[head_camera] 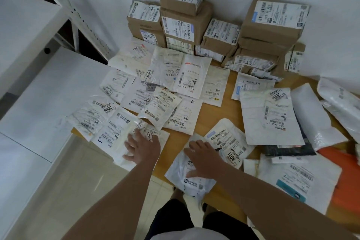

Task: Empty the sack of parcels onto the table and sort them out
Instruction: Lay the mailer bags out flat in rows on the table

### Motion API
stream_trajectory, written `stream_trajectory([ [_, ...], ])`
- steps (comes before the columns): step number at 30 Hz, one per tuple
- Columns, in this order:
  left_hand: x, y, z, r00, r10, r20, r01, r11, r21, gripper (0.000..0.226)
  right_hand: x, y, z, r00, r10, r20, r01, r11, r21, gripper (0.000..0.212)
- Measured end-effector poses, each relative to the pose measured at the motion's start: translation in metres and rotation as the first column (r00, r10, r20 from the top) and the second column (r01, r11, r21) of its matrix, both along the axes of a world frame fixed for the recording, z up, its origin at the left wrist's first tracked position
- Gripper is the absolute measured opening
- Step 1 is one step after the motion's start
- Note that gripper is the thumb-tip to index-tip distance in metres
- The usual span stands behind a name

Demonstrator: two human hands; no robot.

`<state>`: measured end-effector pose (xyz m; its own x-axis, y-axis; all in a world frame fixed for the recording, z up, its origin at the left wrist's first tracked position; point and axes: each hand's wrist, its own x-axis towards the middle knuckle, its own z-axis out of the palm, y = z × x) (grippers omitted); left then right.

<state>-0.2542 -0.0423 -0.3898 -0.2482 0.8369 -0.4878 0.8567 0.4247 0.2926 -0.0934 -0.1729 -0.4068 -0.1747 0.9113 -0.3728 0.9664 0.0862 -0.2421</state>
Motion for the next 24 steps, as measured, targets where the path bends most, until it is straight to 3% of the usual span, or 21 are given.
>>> stream_trajectory([
  [3,0.003,-0.012,0.005,0.987,-0.158,-0.013,0.158,0.976,0.147,0.066,-0.006,-0.001,0.002,0.994,-0.05,-0.094,0.061,0.99,0.124,0.082],
  [6,0.011,-0.026,0.007,0.889,-0.457,0.034,0.435,0.865,0.249,0.029,-0.007,-0.005,0.007,0.979,-0.165,-0.121,0.193,0.94,0.281,0.059],
  [9,0.024,-0.037,0.01,0.78,-0.625,0.032,0.609,0.77,0.19,0.016,0.002,-0.009,0.015,0.892,-0.453,-0.011,0.449,0.88,0.157,0.067],
  [11,0.029,-0.043,0.007,0.797,-0.601,-0.061,0.601,0.779,0.181,0.026,0.006,-0.016,0.014,0.9,-0.433,0.053,0.429,0.9,0.071,0.078],
  [13,0.029,-0.043,0.008,0.901,-0.43,-0.062,0.434,0.895,0.101,0.048,0.004,-0.025,0.003,0.952,-0.301,0.063,0.3,0.954,0.02,0.086],
  [15,0.018,-0.037,0.007,0.956,-0.289,-0.057,0.291,0.956,0.027,0.058,-0.004,-0.031,-0.007,0.975,-0.218,0.044,0.219,0.975,-0.037,0.093],
  [20,-0.019,-0.017,0.005,0.956,-0.23,-0.181,0.244,0.968,0.06,0.061,-0.03,-0.019,-0.014,0.985,-0.169,0.021,0.169,0.985,-0.026,0.099],
  [24,-0.03,-0.004,0.002,0.969,-0.207,-0.138,0.201,0.978,-0.059,0.061,-0.035,-0.007,-0.014,0.994,-0.095,0.046,0.096,0.995,-0.011,0.099],
])
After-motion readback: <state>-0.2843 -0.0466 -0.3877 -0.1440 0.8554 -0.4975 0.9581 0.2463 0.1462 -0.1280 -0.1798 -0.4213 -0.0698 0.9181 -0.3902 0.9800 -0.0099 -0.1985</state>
